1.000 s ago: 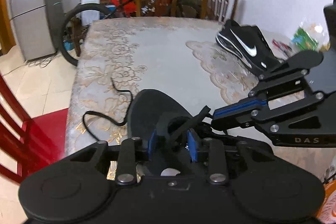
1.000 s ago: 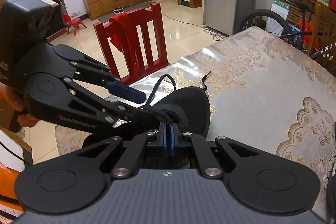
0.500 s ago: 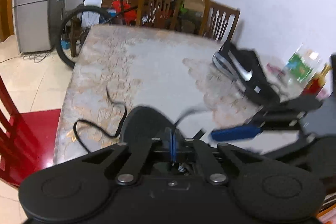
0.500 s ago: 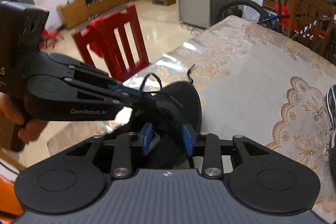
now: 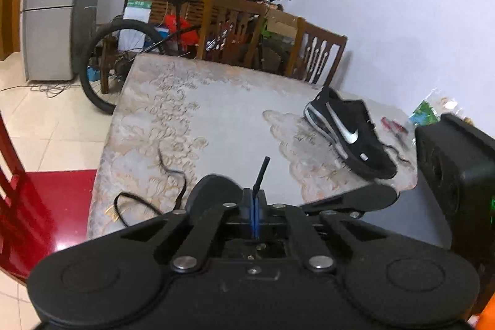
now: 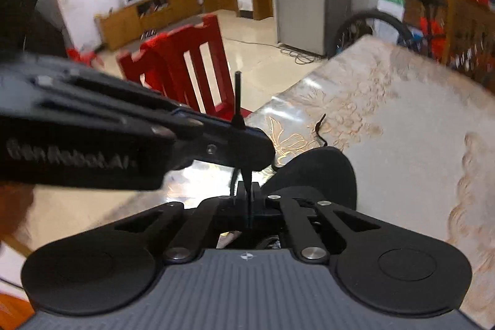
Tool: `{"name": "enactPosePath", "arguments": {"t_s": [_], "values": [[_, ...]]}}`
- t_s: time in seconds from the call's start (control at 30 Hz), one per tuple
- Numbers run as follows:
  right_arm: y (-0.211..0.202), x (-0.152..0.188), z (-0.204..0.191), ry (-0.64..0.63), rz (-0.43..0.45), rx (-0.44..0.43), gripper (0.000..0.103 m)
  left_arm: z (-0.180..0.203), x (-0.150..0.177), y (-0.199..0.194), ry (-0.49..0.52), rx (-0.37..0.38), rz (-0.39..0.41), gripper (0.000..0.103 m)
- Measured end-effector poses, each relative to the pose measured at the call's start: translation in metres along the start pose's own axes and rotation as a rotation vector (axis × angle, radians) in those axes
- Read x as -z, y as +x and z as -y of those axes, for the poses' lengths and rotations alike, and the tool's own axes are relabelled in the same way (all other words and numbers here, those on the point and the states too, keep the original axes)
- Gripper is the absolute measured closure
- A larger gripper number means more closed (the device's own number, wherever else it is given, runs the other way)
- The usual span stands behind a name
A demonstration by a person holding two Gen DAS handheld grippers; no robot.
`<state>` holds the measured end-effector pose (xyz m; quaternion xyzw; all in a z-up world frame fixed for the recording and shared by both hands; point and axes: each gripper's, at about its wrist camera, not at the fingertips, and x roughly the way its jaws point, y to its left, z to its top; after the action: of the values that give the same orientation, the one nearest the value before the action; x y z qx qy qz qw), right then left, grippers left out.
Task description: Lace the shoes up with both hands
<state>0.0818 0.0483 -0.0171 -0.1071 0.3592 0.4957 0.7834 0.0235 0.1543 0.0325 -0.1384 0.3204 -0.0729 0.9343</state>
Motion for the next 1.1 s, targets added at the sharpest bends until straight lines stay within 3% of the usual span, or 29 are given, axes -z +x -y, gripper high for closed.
{"name": "enactPosePath", "arguments": {"t_s": [0.1, 0.17, 0.37, 0.63, 0.77, 1.1], "values": [[-0.019, -0.013, 0.013, 0.133, 0.044, -0.059, 0.102, 0.005, -0.021, -0.008, 0.036, 0.031, 0.048, 0.102], [-0.035, -0.026, 0.015, 0.146, 0.09, -0.074, 0.102, 0.009, -0.036, -0.013, 0.063, 0.05, 0.08, 0.102], [-0.081, -0.075, 0.013, 0.073, 0.248, -0.105, 0.102, 0.029, -0.093, -0.04, 0.186, 0.071, 0.183, 0.102], [-0.138, -0.138, 0.009, -0.008, 0.45, -0.163, 0.102, 0.055, -0.16, -0.09, 0.278, 0.091, 0.322, 0.102], [-0.169, -0.166, 0.003, -0.068, 0.551, -0.169, 0.102, 0.071, -0.187, -0.119, 0.328, 0.07, 0.407, 0.102], [-0.22, -0.21, -0.008, -0.144, 0.706, -0.165, 0.102, 0.106, -0.235, -0.171, 0.4, 0.001, 0.547, 0.102]]}}
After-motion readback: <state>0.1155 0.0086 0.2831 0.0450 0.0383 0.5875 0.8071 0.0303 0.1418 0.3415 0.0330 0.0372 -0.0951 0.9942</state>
